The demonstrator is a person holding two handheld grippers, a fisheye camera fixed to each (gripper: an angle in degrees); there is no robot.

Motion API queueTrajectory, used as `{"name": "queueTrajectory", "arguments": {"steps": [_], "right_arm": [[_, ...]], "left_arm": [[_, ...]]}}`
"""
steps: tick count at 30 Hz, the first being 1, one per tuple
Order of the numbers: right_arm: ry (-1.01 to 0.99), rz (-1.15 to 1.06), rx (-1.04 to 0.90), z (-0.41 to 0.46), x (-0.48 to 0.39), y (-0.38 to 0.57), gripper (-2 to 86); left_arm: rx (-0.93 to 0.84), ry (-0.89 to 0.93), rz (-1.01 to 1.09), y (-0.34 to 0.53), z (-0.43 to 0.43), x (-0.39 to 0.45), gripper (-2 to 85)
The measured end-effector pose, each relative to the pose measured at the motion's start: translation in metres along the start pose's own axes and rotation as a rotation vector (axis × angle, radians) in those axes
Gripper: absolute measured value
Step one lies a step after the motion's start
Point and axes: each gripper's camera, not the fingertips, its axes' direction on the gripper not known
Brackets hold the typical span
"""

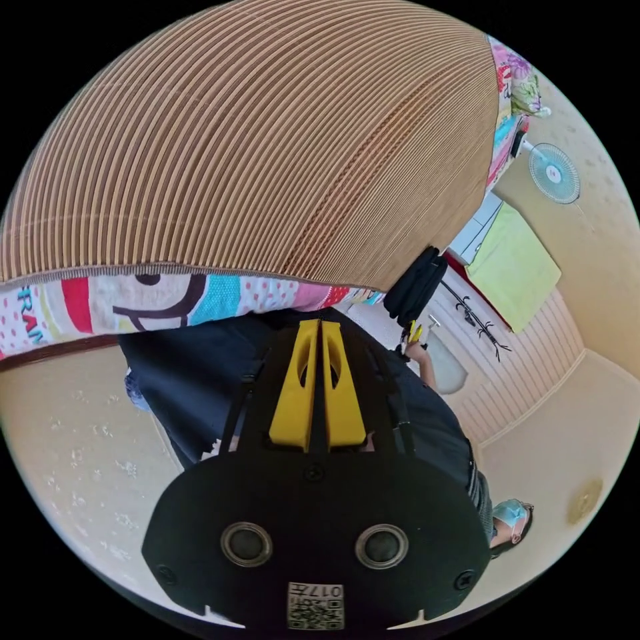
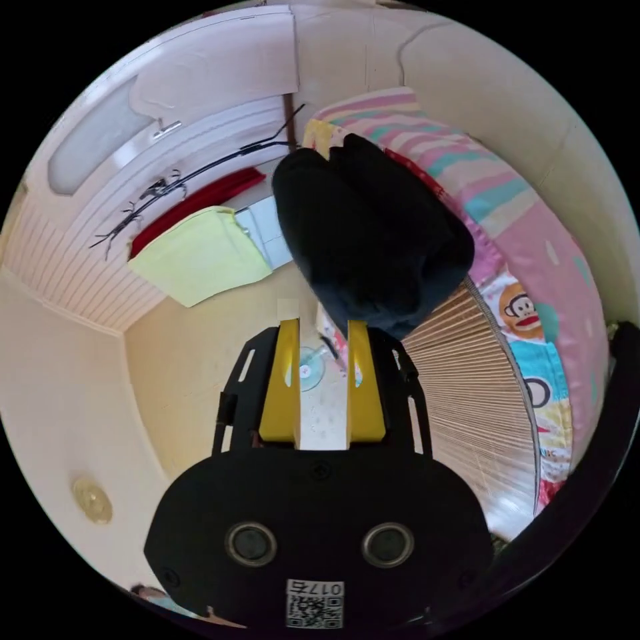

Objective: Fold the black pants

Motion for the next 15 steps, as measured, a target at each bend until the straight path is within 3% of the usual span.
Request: {"name": "queueTrajectory", "arguments": {"steps": [4,8,11,15], "right_arm": [[-0.049,0.077,0.093,-0.007,0.009,-0.002,8.6],[-0.325,0.123,0.083,-0.01,0.035,0.0,2.2],[-0.519,-0.105,-0.122,0.002,0.013,0.0,0.7],[-0.475,-0.555,-0.492,0.021,-0.071,0.052,0.2]], "left_arm": [[0.029,0.017,-0.035,0.005,0.02,-0.014,-1.0],[0.081,0.062,-0.061,0.006,0.034,-0.03,-1.0],[0.13,0.089,-0.035,0.0,0.037,-0.033,-1.0],[0.177,0.133,0.074,-0.014,0.038,-0.016,-1.0]]}}
